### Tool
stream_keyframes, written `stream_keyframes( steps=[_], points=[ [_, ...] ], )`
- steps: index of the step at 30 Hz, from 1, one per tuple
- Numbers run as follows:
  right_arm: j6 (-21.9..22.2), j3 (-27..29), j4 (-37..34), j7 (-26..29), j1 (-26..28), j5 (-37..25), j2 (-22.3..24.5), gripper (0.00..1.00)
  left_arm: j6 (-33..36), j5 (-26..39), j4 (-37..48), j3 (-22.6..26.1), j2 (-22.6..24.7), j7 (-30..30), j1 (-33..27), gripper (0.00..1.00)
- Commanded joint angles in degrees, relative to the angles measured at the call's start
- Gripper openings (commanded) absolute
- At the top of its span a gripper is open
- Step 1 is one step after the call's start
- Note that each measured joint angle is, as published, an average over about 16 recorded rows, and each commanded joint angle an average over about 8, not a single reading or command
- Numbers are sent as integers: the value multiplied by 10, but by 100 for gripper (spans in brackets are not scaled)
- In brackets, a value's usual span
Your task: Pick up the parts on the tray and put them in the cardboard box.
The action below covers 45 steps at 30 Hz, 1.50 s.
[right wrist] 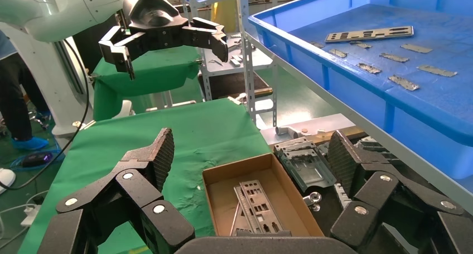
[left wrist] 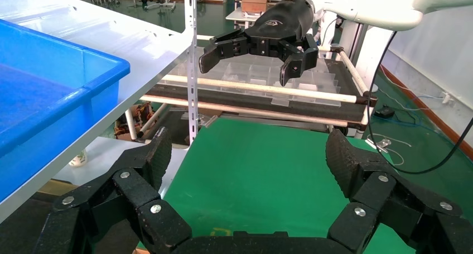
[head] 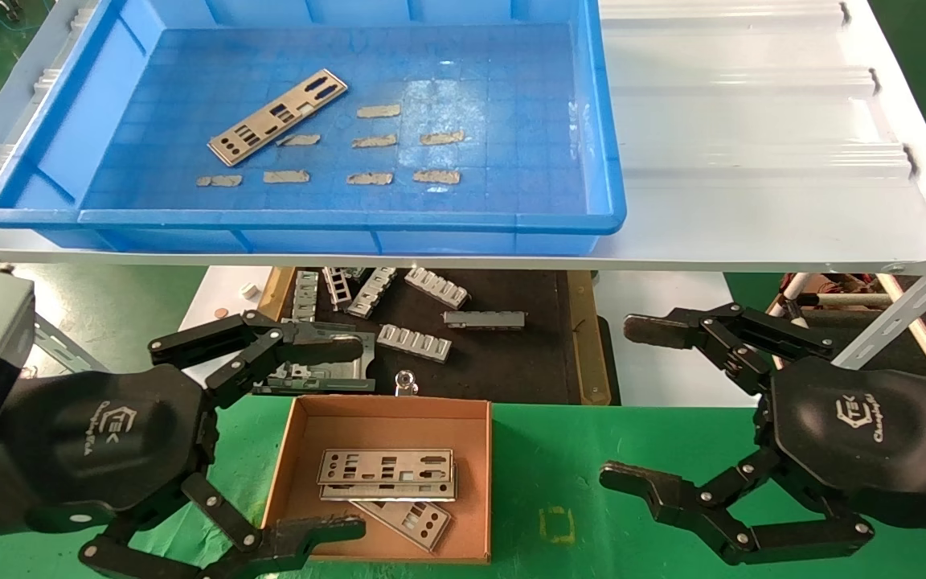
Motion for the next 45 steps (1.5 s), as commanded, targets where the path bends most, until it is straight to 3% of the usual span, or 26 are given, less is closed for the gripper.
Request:
stream_keyframes(
  steps=[1, 45],
  points=[
    [0, 0, 0, 0, 0, 0, 0, 100, 0, 0, 0, 0, 0, 0, 0, 100],
    [0, 0, 0, 0, 0, 0, 0, 100, 0, 0, 0, 0, 0, 0, 0, 100]
  ],
)
